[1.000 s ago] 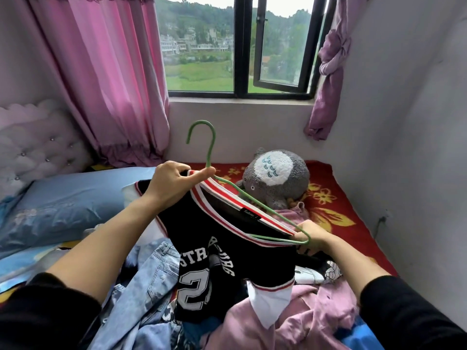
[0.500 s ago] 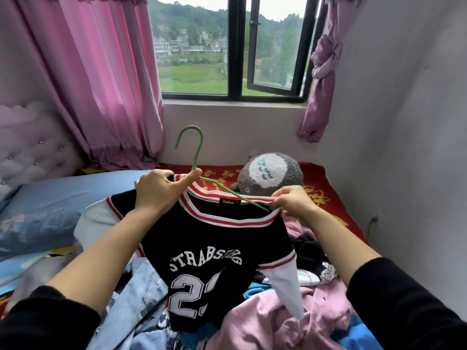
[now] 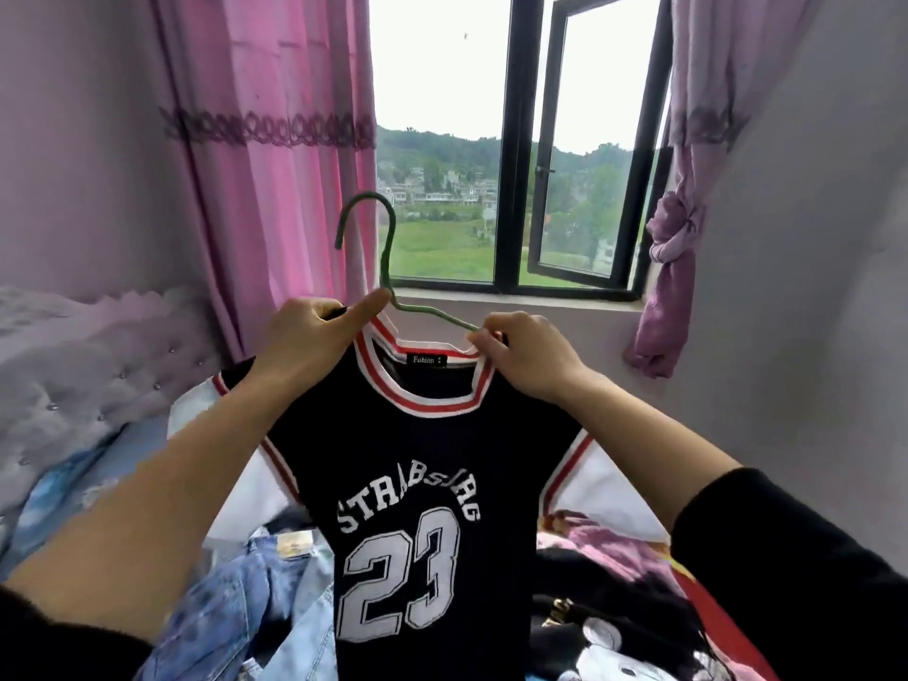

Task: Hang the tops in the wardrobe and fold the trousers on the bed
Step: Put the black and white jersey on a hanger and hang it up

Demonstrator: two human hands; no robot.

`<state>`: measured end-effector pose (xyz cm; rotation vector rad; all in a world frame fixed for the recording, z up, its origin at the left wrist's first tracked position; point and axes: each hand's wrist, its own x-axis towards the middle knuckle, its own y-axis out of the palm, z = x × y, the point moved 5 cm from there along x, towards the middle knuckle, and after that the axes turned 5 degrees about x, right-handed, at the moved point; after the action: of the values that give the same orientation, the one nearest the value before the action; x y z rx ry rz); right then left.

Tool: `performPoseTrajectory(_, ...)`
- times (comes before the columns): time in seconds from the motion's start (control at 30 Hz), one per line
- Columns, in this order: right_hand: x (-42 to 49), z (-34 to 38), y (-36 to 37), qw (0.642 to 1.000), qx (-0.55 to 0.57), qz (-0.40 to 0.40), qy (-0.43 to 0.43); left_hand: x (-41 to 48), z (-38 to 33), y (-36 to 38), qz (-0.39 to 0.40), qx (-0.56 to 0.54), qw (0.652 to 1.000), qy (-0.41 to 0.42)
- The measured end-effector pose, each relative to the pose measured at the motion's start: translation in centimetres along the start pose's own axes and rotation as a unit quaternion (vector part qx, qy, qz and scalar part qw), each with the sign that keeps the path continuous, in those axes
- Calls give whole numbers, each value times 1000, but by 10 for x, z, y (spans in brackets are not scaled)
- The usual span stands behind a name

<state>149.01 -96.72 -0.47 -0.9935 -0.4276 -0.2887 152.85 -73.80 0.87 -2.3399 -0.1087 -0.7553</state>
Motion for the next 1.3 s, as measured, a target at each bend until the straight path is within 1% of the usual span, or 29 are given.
performPoseTrajectory(0.1,6,32,-21,995,-51,-45,-70,-14,-6,-37,-27,47,998,14)
performPoseTrajectory(0.17,8,46,-33,988,-73,-81,-108,-29,-2,-61,-56,61,997,3)
performPoseTrajectory(0.23,7,52,-44,984,-77,-101,-128,-49,4,-86,-88,80,993,-19)
performPoseTrajectory(0.33,0,54,-54,986,-33,-82,-138,-82,9,-117,-122,114,984,-61)
performPoseTrajectory(0.43,-13,67,-51,984,-19,-54,-166,-115,-2,-133,-149,116,979,-76)
performPoseTrajectory(0.53,-33,98,-43,973,4,-40,-227,-147,-21,-144,-171,129,972,-97)
performPoseTrajectory(0.57,-42,114,-40,967,37,-28,-251,-158,-28,-148,-177,134,969,-106)
performPoseTrajectory(0.63,-63,150,-38,950,140,1,-279,-183,-42,-160,-196,147,962,-120)
performPoseTrajectory(0.73,-87,199,-39,918,300,32,-259,-223,-55,-187,-216,192,948,-133)
performPoseTrajectory(0.8,-96,225,-35,902,349,64,-245,-252,-56,-214,-218,211,942,-145)
performPoseTrajectory(0.93,-125,272,-17,879,371,151,-258,-311,-54,-264,-185,223,941,-172)
performPoseTrajectory(0.97,-134,284,-12,874,372,165,-265,-327,-51,-277,-185,242,935,-182)
performPoseTrajectory(1.03,-150,304,-1,864,374,192,-277,-361,-46,-306,-183,309,910,-210)
performPoseTrajectory(1.1,-165,327,9,852,374,229,-285,-400,-44,-339,-187,338,890,-243)
performPoseTrajectory(1.23,-209,397,30,800,401,322,-309,-461,-52,-389,-195,346,869,-293)
performPoseTrajectory(1.3,-239,440,41,781,394,348,-338,-487,-50,-410,-193,359,859,-310)
